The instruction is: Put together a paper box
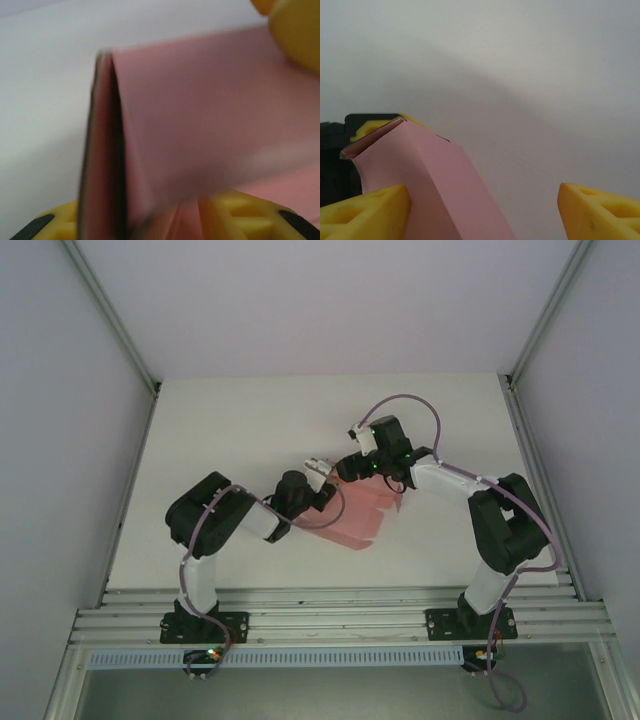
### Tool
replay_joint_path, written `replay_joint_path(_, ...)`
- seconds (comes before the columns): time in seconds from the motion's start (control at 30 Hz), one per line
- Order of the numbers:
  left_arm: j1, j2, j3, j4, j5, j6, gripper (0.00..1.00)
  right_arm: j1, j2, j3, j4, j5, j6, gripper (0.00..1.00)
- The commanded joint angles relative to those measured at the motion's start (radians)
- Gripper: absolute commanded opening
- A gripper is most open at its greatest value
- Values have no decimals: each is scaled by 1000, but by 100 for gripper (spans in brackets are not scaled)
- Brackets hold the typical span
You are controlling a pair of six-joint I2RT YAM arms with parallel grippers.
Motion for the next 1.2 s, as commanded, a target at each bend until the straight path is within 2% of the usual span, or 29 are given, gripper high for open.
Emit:
replay_joint_path(0.0,-10,-76,-37,-58,-56,-12,42,7,36,-54,-67,80,19,78)
replay_joint_path(0.13,-17,-132,-60,-95,-114,-23,42,8,35,-55,-65,91,21,78)
replay_joint_path(0.27,-17,-155,-51,-85,-120,-10,42,11,30,-56,-73,78,14,77)
replay_joint_path(0.37,-16,-128,3,-104,-138,9,33,11,24,-60,-69,75,14,77)
replay_joint_path(0.47,-9,-77,58,-130,-169,26,31,10,21,-62,-63,71,19,77)
replay_joint_path(0.57,6,-41,83,-128,-140,9,29,10,24,-55,-68,60,19,77)
replay_joint_path(0.63,17,-23,83,-100,-119,-5,18,10,29,-54,-66,50,19,76)
replay_joint_path(0.67,21,-15,84,-90,-113,-4,1,10,29,-52,-66,50,20,76)
replay_joint_path(0.77,15,-11,87,-89,-152,28,0,9,30,-49,-73,64,23,76)
replay_joint_path(0.9,-1,-3,78,-77,-272,66,0,9,9,-50,-76,70,33,77)
replay_joint_path(1.0,8,-7,50,-36,-207,36,0,9,-22,-48,-87,82,52,82)
replay_joint_path(1.07,13,-17,21,25,-117,21,0,8,-46,-30,-118,87,66,92)
replay_joint_path(1.17,13,-35,2,69,-1,10,0,7,-87,-5,-161,68,76,96)
